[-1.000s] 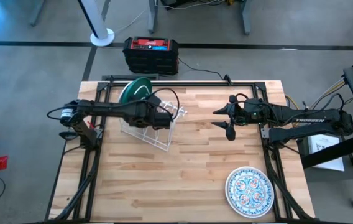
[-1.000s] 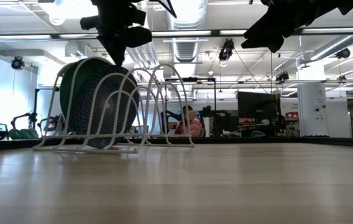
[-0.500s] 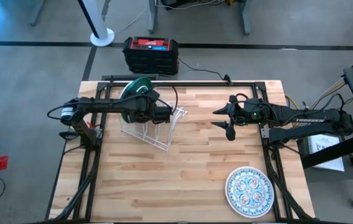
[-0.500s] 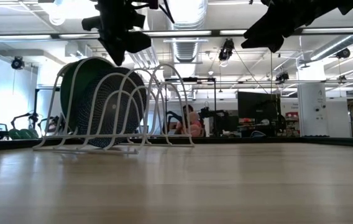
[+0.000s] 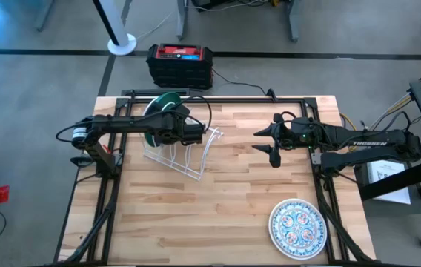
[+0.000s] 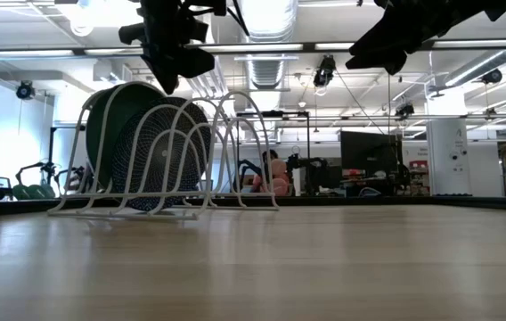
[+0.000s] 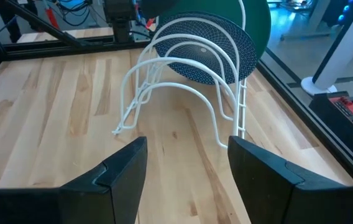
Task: Sort dishes
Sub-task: Put the blue orange patterned plate in the dish rack
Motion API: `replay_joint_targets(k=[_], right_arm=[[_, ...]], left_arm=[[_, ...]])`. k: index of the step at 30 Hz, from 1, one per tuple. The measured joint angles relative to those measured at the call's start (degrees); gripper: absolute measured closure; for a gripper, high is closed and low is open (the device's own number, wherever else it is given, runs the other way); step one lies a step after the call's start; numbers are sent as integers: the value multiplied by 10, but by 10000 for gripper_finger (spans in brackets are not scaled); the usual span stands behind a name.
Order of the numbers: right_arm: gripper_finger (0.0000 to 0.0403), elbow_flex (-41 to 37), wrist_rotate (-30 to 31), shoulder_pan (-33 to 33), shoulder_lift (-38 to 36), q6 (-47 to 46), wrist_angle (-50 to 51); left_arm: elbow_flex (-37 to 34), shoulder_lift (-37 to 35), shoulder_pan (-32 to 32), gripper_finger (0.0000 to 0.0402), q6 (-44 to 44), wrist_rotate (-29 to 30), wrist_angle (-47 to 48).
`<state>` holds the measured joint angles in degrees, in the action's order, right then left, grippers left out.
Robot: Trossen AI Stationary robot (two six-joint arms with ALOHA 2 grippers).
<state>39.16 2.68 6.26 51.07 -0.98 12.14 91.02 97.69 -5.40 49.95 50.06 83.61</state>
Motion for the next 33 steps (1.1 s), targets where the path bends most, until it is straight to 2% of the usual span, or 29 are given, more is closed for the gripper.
replay_joint_targets(k=[6, 13, 16, 20, 23, 26, 33], right_arm=[[183, 4, 0, 0, -8, -22, 35], [180, 9, -2, 0, -33, -88, 148], [185, 9, -36, 0, -46, -128, 208], [191, 9, -115, -8, -52, -191, 267], [196, 7, -150, -32, -53, -228, 285], [201, 4, -153, -70, -53, -269, 291], [214, -1, -147, -180, -51, -380, 309]], left_arm=[[21, -11, 9, 401, -19, 1, 5], [90, -13, 41, 401, -84, 15, -22], [109, -13, 66, 401, -124, 21, -67], [103, -13, 120, 401, -227, 21, -193], [80, -13, 163, 401, -305, 15, -299], [52, -12, 192, 401, -344, 12, -370], [9, -6, 225, 401, -345, 4, -404]])
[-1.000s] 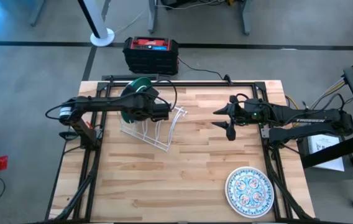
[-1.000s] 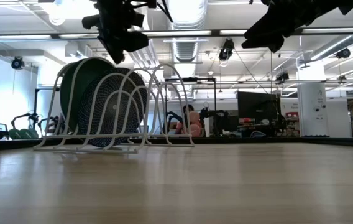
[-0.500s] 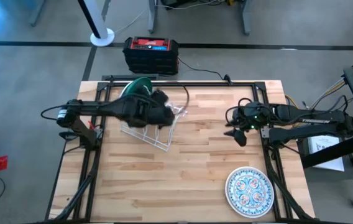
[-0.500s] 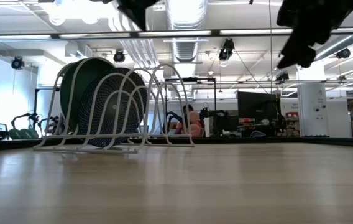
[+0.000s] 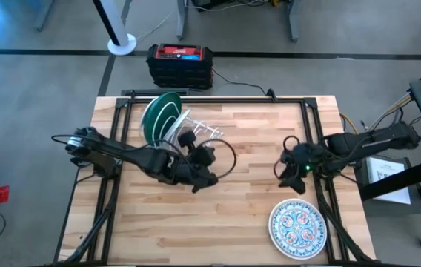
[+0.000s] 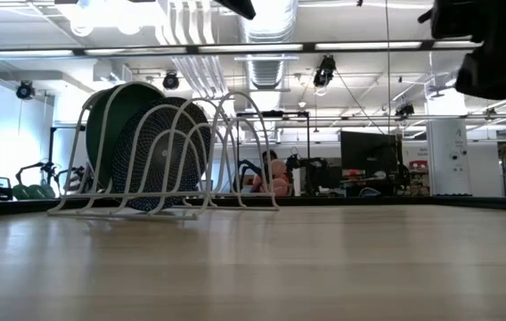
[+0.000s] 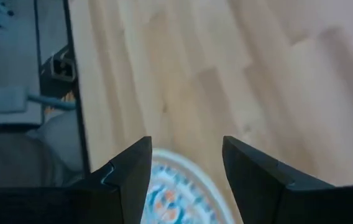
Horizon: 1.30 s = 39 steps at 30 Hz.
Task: Sort dishes
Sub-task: Put the blue orange patterned plate in the dish rack
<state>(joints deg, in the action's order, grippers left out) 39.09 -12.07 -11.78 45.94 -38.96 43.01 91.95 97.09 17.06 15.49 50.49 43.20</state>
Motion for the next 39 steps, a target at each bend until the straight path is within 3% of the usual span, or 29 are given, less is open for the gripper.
replay_joint_targets(k=[10, 19, 27, 39], right_arm=[[254, -21, 16, -157, 41, -150, -2], [327, -31, 15, -273, 142, -271, 0], [397, -31, 15, -300, 234, -304, 0], [402, -31, 36, -299, 288, -295, 1]], left_arm=[[-28, 47, 30, 401, -24, -46, -101], [-27, 77, 44, 401, -60, -46, -175], [-27, 93, 45, 402, -75, -46, -207], [-28, 96, 47, 401, -60, -46, -206]])
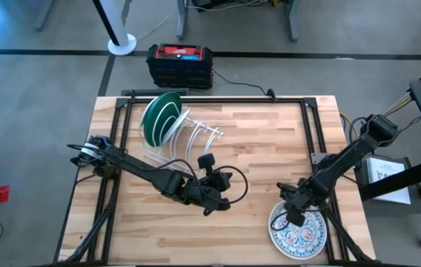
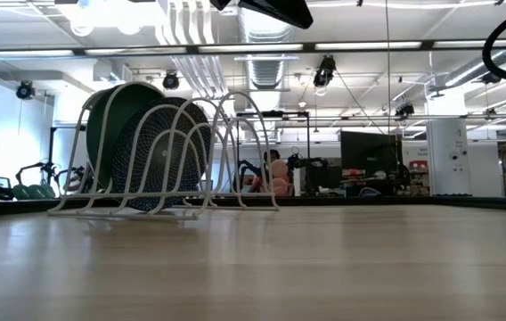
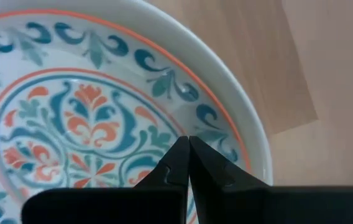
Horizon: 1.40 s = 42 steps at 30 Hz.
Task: Sort dishes
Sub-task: Put the blue orange patterned plate in the dish rack
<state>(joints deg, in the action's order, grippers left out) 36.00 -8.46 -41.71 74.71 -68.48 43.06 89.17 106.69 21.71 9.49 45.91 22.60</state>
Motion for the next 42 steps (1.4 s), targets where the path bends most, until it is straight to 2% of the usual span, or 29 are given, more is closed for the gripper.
replay_joint_targets(k=[11, 25, 42], right_arm=[[401, 2, 38, 12, 26, 24, -4], [401, 0, 107, 44, 25, 56, -12], [401, -2, 169, 120, 27, 149, -29]], left_arm=[[0, 0, 0, 401, 11, 0, 32], [0, 0, 0, 401, 134, 0, 163], [-1, 0, 0, 401, 138, 0, 166]])
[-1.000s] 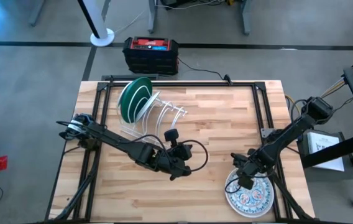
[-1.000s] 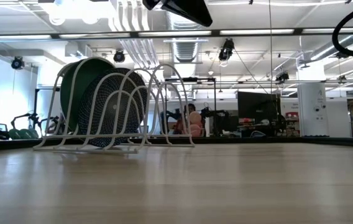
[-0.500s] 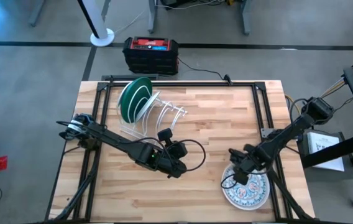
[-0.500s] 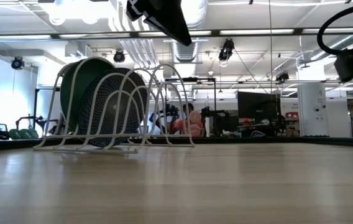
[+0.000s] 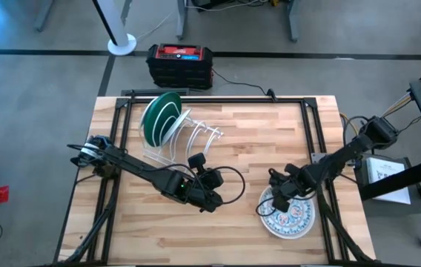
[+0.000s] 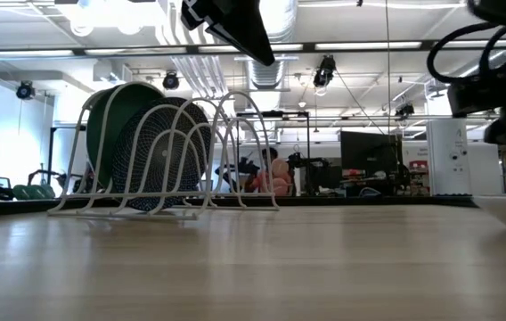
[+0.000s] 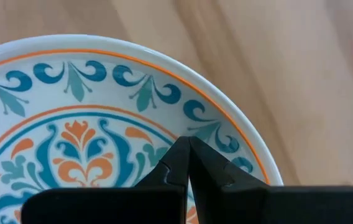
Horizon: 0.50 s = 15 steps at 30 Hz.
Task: Sort dishes
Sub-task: Put the blue orange patterned plate in the dish rack
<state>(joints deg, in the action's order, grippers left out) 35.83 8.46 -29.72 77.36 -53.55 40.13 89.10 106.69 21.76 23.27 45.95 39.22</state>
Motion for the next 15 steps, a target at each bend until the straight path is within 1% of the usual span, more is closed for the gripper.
replay_joint_targets(k=[5, 15], right_arm=[[401, -1, 9, 37, 1, 44, -23], [401, -2, 23, 136, 3, 158, -80]], left_arm=[[0, 0, 0, 401, 0, 0, 1], [0, 0, 0, 401, 0, 0, 4]])
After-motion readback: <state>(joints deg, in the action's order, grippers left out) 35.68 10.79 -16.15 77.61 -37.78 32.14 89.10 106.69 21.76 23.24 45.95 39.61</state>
